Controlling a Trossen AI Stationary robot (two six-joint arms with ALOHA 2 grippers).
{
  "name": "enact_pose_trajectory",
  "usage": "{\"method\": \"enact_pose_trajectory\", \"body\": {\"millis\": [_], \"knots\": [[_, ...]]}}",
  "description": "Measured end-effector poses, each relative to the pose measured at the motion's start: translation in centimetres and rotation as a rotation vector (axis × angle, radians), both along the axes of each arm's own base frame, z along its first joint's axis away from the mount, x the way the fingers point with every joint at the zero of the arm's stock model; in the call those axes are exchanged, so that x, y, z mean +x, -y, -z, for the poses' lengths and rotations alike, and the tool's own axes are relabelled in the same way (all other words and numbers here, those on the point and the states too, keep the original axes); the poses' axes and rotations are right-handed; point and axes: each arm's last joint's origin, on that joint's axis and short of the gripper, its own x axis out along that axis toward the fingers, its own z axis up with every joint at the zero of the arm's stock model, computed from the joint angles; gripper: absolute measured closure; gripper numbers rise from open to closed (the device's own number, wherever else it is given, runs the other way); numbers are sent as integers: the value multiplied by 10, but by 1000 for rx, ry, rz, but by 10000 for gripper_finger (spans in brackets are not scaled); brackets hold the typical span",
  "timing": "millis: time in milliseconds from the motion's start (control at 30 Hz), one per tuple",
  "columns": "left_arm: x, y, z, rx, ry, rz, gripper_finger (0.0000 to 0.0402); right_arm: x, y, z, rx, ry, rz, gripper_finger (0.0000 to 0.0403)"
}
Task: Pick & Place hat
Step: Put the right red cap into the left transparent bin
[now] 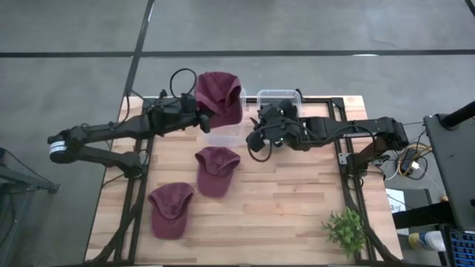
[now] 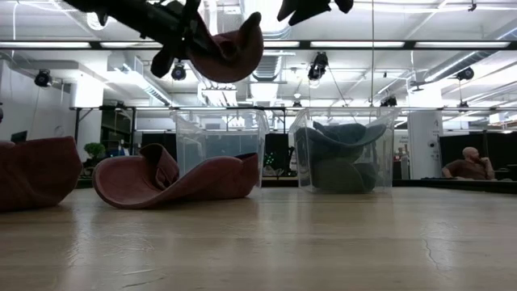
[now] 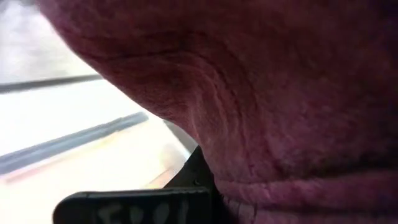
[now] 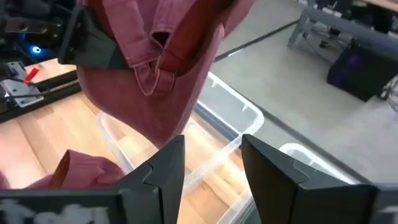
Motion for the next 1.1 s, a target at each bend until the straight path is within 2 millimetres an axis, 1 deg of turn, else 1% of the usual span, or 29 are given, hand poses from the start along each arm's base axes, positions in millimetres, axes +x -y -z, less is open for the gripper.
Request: {"method": "enact_pose_trajectory", "body": {"millis": [133, 233, 367, 533, 700, 800, 867, 1000, 1100], "knots": [[1, -1, -14, -28, -86, -35, 393, -4, 0, -5, -62, -49, -43, 252], [4, -3, -19, -51, -141, -54, 393, -10, 1, -11, -97, -68, -66, 258], [13, -7, -12, -116, -230, -71, 393, -25, 1, -26, -127, -52, -84, 264], [23, -17, -1, -231, -285, -94, 393, -51, 3, -48, -150, -5, -101, 268], [29, -29, -4, -308, -310, -133, 394, -76, 4, -63, -148, 50, -102, 265], [33, -36, -7, -346, -338, -156, 394, -84, 4, -68, -134, 79, -133, 262], [38, -41, -7, -370, -364, -161, 394, -87, 3, -69, -132, 83, -143, 260], [49, -45, 2, -427, -469, -154, 394, -87, 3, -68, -149, 60, -156, 259], [55, -49, 1, -457, -526, -174, 394, -84, 3, -65, -155, 38, -161, 263]]}}
